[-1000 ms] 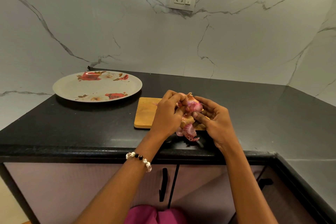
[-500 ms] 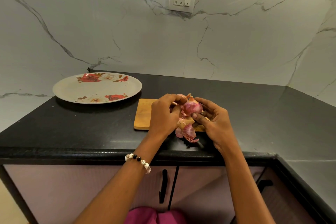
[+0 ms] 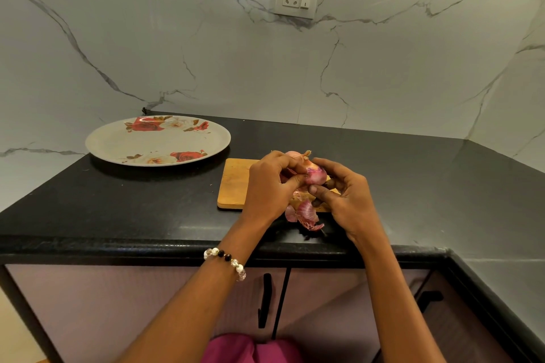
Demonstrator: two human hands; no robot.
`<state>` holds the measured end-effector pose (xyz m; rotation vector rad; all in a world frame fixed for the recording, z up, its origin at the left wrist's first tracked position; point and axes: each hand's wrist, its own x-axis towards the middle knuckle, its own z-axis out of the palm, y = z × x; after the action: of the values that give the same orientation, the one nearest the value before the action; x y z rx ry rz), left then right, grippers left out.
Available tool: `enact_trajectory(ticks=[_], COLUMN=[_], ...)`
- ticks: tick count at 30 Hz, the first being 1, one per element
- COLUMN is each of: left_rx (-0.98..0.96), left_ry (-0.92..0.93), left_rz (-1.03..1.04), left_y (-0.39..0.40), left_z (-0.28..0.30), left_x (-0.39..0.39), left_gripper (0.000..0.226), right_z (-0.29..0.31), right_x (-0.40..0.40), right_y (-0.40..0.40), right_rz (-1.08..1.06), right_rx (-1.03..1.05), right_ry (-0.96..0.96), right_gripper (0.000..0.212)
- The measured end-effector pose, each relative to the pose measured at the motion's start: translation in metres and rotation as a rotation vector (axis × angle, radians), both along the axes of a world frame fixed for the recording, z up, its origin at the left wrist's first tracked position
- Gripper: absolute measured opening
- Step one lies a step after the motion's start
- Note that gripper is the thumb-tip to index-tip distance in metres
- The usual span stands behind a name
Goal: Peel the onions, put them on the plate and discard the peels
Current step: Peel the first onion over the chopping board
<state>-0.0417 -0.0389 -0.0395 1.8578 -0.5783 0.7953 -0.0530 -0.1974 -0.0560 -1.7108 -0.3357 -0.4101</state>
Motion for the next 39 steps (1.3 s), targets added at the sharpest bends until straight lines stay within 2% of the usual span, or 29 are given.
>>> enact_trajectory(ticks=[10, 23, 34, 39], left_rx=[0.015, 0.078, 0.148, 0.060], left_ry=[0.012, 0.148, 0.120, 0.077], left_rz=[0.029, 0.007, -0.027, 0.005], left_y=[0.0007, -0.0017, -0.0041, -0.0021], left_z=[-0.0001, 0.0001, -0.0027, -0.0004], left_x=[0.0004, -0.0008, 0.0038, 0.0006], left_gripper=[0.014, 0.006, 0.003, 0.009], right_z=[-0.0028, -0.0052, -0.0076, -0.0054], right_x=[0.0030, 0.0058, 0.0092, 0.0063], right_y=[-0.0018, -0.0033, -0.0033, -0.0034], right_rz=[-0.022, -0.011, -0.084, -0.149], right_rx=[-0.046, -0.072, -0.085, -0.049], right_ry=[-0.007, -0.010, -0.037, -0.043], right_gripper=[0.050, 0.052, 0.049, 0.048])
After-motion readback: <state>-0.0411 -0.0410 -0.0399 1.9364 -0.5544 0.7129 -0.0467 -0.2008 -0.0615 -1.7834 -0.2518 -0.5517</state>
